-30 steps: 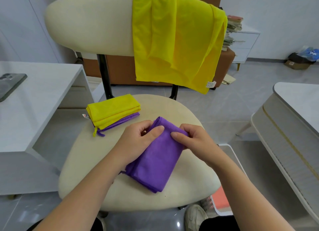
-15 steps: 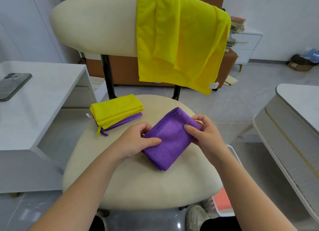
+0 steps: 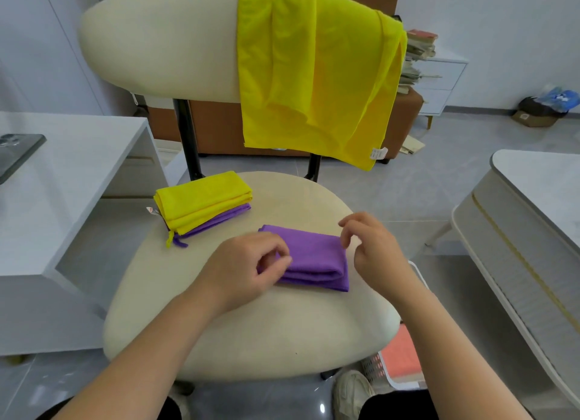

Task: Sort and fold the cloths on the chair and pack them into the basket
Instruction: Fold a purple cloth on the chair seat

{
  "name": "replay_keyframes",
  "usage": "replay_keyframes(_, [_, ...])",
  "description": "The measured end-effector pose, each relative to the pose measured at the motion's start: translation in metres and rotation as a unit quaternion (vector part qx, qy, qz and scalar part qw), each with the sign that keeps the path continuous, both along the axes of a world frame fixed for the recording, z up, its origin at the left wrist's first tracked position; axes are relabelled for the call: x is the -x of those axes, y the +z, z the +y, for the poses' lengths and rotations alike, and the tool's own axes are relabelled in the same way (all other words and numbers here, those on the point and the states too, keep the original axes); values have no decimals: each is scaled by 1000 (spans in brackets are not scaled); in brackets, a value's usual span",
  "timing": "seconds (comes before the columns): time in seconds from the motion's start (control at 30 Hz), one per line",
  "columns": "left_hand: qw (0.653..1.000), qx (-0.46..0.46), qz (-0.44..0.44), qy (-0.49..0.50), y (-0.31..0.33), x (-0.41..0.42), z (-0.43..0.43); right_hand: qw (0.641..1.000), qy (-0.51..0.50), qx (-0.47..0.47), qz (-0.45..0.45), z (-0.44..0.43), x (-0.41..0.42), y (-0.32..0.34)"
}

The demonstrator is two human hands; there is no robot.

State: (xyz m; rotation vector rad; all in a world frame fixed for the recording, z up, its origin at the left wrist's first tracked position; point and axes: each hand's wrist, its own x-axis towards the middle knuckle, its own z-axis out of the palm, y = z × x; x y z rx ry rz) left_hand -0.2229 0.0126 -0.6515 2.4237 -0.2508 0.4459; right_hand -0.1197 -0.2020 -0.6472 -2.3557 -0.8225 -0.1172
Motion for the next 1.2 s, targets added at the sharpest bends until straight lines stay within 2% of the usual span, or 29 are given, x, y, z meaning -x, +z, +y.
replay_keyframes(0.07, [997, -7, -58, 47, 1, -6, -1, 998, 0, -57, 11, 9, 8, 9])
replay_keyframes(0.1, [995, -25, -62, 72, 0, -11, -3, 998, 19, -49, 30, 16, 14, 11])
replay_keyframes(0.13, [994, -50, -40, 89, -1, -16, -5, 998, 45, -12, 47, 23, 21, 10])
replay_keyframes(0.2, [985, -120, 67, 99, -7, -22, -14, 985, 84, 138, 56, 32, 30, -1])
replay_keyframes(0.27, [954, -209, 190, 98, -18, -24, -20, 955, 84, 280, 51, 33, 31, -13])
replay_keyframes(0.3, [939, -238, 229, 97, -22, -24, -22, 945, 79, 312, 53, 31, 29, -17])
replay_keyframes(0.5, [922, -304, 236, 47, -26, -12, -11, 951, 126, 277, 46, 13, 23, -27])
replay_keyframes(0.57, [905, -351, 239, 24, -21, -11, -7, 943, 144, 299, 27, 7, 18, -28])
replay_keyframes(0.7, [871, -428, 235, 51, -8, -38, -4, 927, 124, 354, 5, 23, -12, -20])
replay_keyframes(0.93, [795, -545, 244, 110, -6, -127, -1, 925, 114, 361, 28, 60, -91, -15])
replay_keyframes(1.1, [794, -530, 279, 105, -5, -150, 0, 928, 126, 350, 24, 62, -111, -18])
replay_keyframes(1.17, [812, -486, 312, 91, 2, -148, 2, 931, 131, 337, 50, 62, -109, -14])
replay_keyframes(1.2, [830, -436, 338, 80, 10, -147, 5, 939, 131, 311, 70, 63, -107, -9])
